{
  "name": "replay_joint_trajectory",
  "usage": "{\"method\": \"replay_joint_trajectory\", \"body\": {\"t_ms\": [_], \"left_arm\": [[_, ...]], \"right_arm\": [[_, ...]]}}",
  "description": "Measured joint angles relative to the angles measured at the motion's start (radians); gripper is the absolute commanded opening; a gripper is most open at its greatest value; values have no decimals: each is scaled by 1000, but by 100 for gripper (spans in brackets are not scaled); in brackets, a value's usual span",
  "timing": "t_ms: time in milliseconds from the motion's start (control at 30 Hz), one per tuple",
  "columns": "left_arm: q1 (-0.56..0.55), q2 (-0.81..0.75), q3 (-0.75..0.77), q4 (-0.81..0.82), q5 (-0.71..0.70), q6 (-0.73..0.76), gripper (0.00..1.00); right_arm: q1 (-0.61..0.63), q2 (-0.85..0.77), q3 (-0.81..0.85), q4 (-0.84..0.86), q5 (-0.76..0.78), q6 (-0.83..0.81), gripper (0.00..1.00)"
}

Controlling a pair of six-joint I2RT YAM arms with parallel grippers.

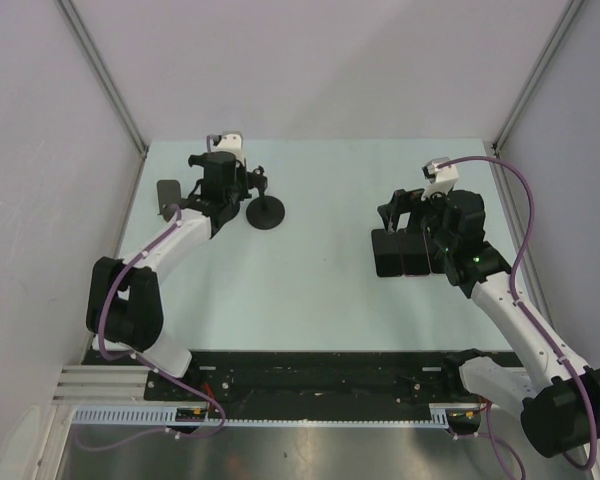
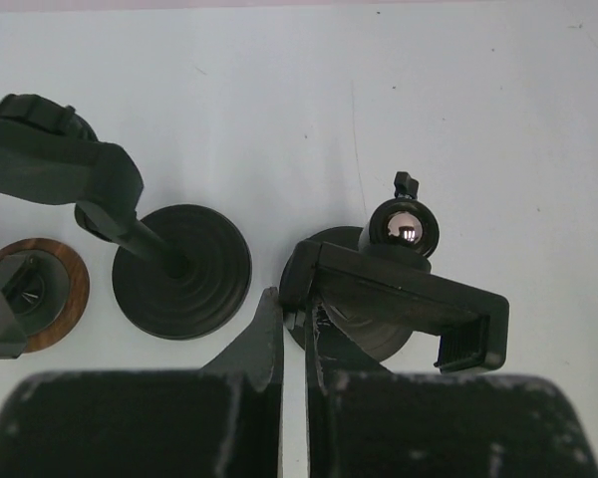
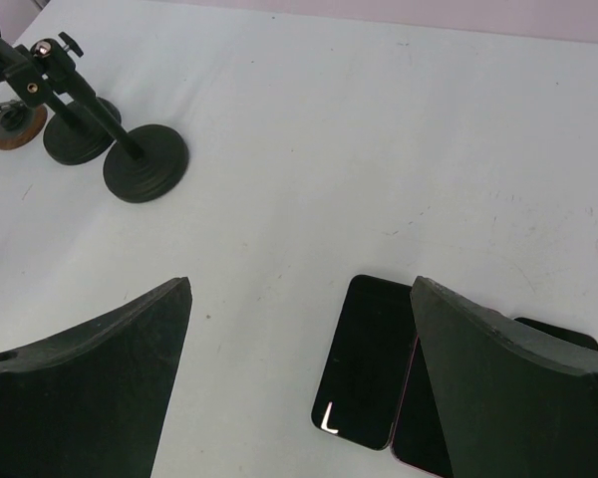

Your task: Remove the phone from the phone stand

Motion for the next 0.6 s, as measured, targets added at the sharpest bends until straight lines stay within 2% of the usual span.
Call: {"method": "replay_joint_trajectory", "body": {"t_ms": [367,467,500,567,600], "left_arm": [[57,44,0,80,-9,-21,1],[61,50,0,94,-8,-23,18],[61,51,0,96,-6,-23,31],[61,53,0,104,-1,-31,40],[61,53,0,116,5,-38,48]], "right_arm": [[0,-3,0,0,0,0,97],[0,-3,0,0,0,3,97],[0,-3,0,0,0,3,97],[0,-3,0,0,0,7,97],[0,-3,0,0,0,10,97]]}}
